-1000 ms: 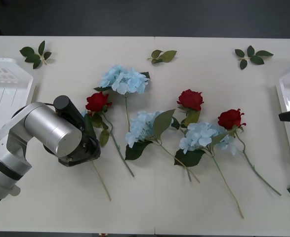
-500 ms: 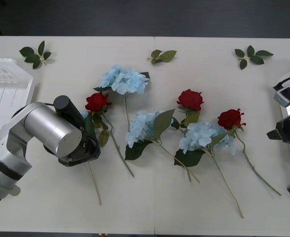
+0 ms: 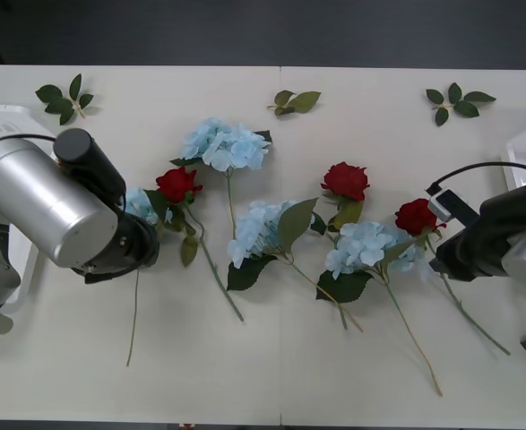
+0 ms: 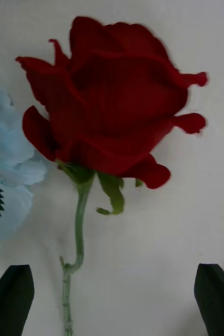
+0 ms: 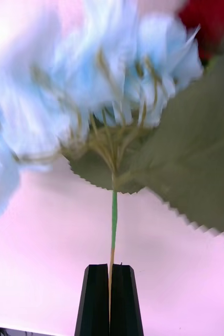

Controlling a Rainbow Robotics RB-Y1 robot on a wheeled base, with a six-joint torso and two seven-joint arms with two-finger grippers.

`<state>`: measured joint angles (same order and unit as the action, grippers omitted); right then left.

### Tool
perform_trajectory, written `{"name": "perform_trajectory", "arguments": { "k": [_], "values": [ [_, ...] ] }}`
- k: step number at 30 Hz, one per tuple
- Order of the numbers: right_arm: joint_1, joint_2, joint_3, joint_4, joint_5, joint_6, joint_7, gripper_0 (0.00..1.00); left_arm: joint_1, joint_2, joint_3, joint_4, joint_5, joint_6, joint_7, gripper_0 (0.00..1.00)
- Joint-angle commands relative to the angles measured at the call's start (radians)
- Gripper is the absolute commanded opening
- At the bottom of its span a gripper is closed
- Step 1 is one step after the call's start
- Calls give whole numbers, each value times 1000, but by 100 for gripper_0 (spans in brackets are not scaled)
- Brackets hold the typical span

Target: Put the red flowers into the right box and the blue flowers into the left box

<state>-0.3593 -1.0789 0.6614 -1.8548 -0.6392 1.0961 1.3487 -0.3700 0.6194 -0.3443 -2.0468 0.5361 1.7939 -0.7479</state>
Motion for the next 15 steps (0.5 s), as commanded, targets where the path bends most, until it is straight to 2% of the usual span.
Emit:
{"name": "perform_trajectory", "arguments": {
  "k": [1, 4, 7, 10, 11, 12, 13, 15],
  "values": [
    [-29, -6, 46, 11, 56, -35, -102, 89, -26, 23, 133, -47, 44, 68, -122, 0],
    [-30, -4, 83, 25, 84, -68, -109, 89, -24, 25, 208, -49, 76, 90, -194, 0],
    [-30, 2, 89, 37, 85, -76, -111, 85, -24, 39, 225, -47, 77, 91, -217, 0],
    [-29, 11, 93, 49, 92, -81, -109, 76, -24, 43, 223, -46, 84, 93, -220, 0],
    [-29, 19, 95, 55, 95, -85, -109, 73, -24, 43, 219, -44, 88, 93, -225, 35],
    [-29, 19, 98, 62, 95, -87, -109, 72, -23, 43, 214, -44, 88, 93, -228, 78],
    [-29, 20, 101, 63, 95, -88, -109, 71, -24, 43, 209, -46, 90, 93, -229, 98],
    [-29, 24, 107, 71, 99, -101, -111, 67, -24, 43, 196, -44, 91, 93, -232, 100]
  ]
}}
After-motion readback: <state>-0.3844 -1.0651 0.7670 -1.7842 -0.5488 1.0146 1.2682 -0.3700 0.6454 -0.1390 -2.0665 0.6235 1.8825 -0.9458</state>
